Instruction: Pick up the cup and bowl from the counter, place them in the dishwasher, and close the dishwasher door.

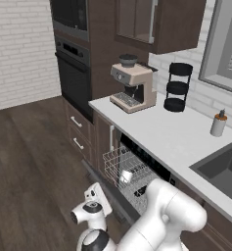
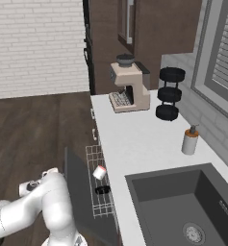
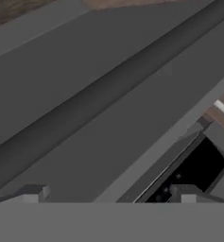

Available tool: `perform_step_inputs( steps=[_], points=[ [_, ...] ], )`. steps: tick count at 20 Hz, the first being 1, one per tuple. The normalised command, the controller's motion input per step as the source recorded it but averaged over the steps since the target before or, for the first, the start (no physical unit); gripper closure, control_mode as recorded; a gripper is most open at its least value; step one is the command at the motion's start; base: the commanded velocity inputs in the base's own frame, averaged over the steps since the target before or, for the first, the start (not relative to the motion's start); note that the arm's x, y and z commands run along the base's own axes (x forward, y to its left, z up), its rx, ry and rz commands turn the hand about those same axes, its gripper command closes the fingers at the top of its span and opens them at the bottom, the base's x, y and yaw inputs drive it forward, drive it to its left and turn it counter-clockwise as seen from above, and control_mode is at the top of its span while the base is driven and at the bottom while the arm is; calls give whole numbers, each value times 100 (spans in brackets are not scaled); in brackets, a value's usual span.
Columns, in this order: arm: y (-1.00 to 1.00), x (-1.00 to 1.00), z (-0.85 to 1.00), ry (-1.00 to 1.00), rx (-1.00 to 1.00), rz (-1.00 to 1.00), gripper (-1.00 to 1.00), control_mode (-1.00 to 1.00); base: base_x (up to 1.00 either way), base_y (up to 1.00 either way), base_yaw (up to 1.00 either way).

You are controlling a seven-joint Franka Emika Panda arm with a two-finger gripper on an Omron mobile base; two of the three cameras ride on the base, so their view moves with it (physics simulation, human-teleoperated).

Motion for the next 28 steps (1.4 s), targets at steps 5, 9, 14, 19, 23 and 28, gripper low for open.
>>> perform_step_inputs(
  steps=[5, 9, 14, 19, 23, 28],
  points=[
    [-97, 46, 0, -25, -35, -17, -100, -100, 0, 0, 0],
    [-100, 65, -1, -14, -30, -19, -100, -100, 0, 0, 0],
    [-100, 81, -11, -4, -23, -19, -100, -100, 0, 0, 0],
    [-100, 85, -23, 0, -18, -16, -100, -100, 0, 0, 0],
    [-100, 67, -39, -1, -20, -10, -100, -100, 0, 0, 0],
    [-99, 49, -61, -5, -21, -2, -100, -100, 0, 0, 0]
  ],
)
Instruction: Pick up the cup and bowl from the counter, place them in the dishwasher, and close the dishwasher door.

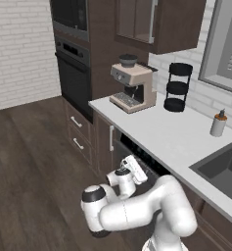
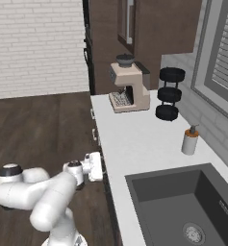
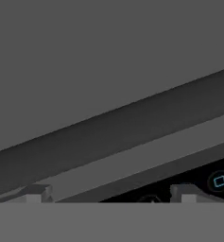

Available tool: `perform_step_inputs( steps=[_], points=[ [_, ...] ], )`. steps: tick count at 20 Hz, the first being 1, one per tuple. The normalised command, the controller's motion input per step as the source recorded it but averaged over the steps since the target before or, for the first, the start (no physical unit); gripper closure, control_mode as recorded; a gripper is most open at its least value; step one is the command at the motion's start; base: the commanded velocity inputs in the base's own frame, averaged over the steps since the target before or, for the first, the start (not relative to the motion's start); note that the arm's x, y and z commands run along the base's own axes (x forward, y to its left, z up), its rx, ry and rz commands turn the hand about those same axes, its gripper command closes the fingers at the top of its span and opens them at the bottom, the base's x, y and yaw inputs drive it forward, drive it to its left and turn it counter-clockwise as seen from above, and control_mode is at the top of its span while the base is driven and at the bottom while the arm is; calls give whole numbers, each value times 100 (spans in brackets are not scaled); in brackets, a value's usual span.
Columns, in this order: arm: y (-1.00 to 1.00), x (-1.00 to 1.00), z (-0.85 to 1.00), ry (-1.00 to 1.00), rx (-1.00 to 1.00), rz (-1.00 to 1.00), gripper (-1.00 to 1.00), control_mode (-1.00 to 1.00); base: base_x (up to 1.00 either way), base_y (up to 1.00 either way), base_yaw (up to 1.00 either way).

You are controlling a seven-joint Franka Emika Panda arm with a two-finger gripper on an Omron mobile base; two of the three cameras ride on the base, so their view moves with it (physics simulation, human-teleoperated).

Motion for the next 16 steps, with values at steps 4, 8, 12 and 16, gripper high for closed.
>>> perform_step_inputs(
  steps=[4, 8, 12, 16],
  points=[
    [-82, 33, -79, -6, -25, 0, -100, -100, 0, 0, 0],
    [-62, 17, -88, -9, -28, 0, -100, -100, 0, 0, 0],
    [-51, 11, -84, -9, -27, 0, -100, -100, 0, 0, 0],
    [-27, 1, -62, -12, -23, 0, -100, -100, 0, 0, 0]
  ],
)
